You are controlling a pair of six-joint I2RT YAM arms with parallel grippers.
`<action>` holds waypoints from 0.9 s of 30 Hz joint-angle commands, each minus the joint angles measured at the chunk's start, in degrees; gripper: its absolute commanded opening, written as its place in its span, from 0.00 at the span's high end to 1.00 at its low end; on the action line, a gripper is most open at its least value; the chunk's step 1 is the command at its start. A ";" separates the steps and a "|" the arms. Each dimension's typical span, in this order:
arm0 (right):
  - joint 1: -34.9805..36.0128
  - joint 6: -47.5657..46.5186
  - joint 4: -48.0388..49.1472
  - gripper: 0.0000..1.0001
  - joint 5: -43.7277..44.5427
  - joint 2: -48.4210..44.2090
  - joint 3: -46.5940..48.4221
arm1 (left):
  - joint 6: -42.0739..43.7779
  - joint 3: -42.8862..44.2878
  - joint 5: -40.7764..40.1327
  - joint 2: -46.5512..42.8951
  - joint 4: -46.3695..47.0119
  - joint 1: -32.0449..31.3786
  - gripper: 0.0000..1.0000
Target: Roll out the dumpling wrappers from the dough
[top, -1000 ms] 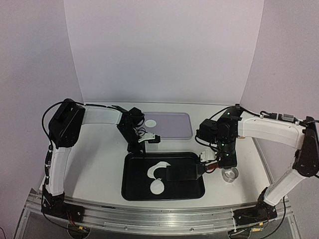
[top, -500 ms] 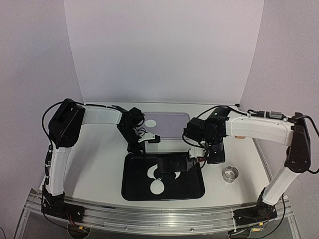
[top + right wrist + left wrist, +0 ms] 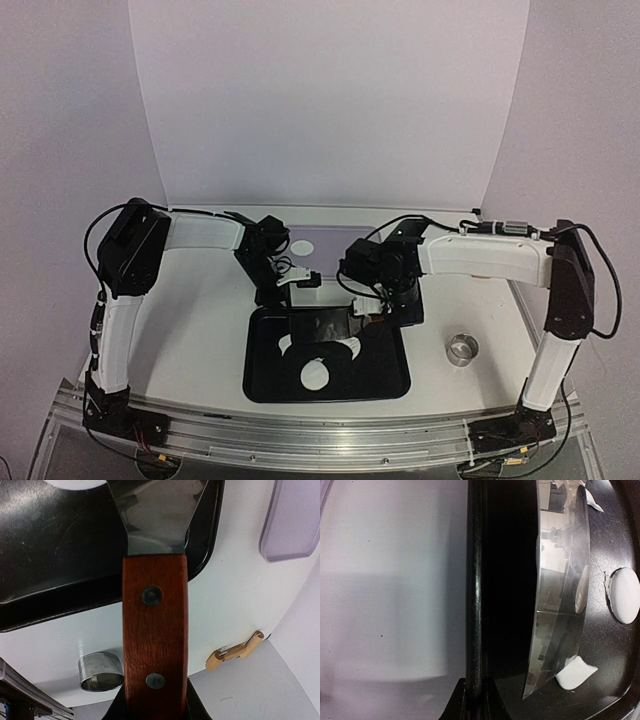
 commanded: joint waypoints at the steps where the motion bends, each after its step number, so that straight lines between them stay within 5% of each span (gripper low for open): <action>1: 0.79 -0.99 2.81 1.00 1.91 1.78 1.49 | 2.10 0.98 -2.21 -0.87 2.02 0.01 1.00; 9: 0.77 -2.17 5.34 1.00 2.21 -7.35 -12.58 | 2.19 0.31 -2.50 -1.11 2.55 -0.04 1.00; 27: 3.87 -1.06 3.74 1.00 -4.58 -17.02 -21.33 | 2.18 0.97 -2.74 -0.99 2.20 0.00 1.00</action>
